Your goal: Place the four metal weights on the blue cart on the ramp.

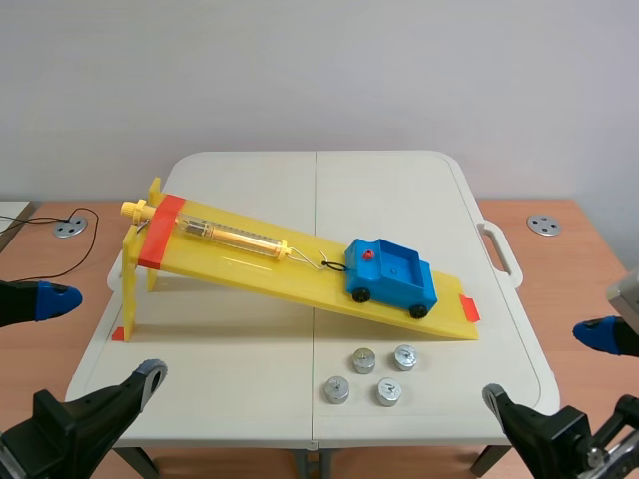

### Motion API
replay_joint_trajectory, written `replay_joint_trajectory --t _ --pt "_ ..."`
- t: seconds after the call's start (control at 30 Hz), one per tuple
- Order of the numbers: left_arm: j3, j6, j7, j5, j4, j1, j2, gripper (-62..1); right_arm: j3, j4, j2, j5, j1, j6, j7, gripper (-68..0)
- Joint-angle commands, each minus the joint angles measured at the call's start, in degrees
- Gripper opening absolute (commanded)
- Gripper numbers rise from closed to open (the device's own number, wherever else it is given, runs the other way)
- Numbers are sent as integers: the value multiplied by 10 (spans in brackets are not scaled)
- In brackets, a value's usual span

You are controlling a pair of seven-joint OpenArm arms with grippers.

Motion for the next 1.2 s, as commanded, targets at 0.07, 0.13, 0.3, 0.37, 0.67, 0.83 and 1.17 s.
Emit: replay_joint_trajectory --t 0.07,0.13,0.3,0.37,0.67,0.83,1.17 --pt "-9 -14 -49 -44 37 3 -5 14 23 58 29 19 34 -16 32 -16" --pt "-9 -14 -32 -44 37 -4 3 14 23 58 26 22 44 -8 23 -16" --pt "-9 -14 -16 -44 37 -20 18 14 19 56 2 22 70 -8 -17 -17" --pt "-9 -14 -4 -44 37 -27 25 -42 10 56 -8 22 80 -8 -29 -17" --pt "-9 -14 12 -44 37 -42 49 -383 -51 40 -53 -8 123 -8 -58 -172" --pt "-9 -14 16 -44 37 -43 61 -489 -80 10 -84 -18 152 -8 -62 -179" --pt "-9 -13 46 -42 37 -43 62 -571 -144 -55 -140 -62 219 -8 -75 -283"
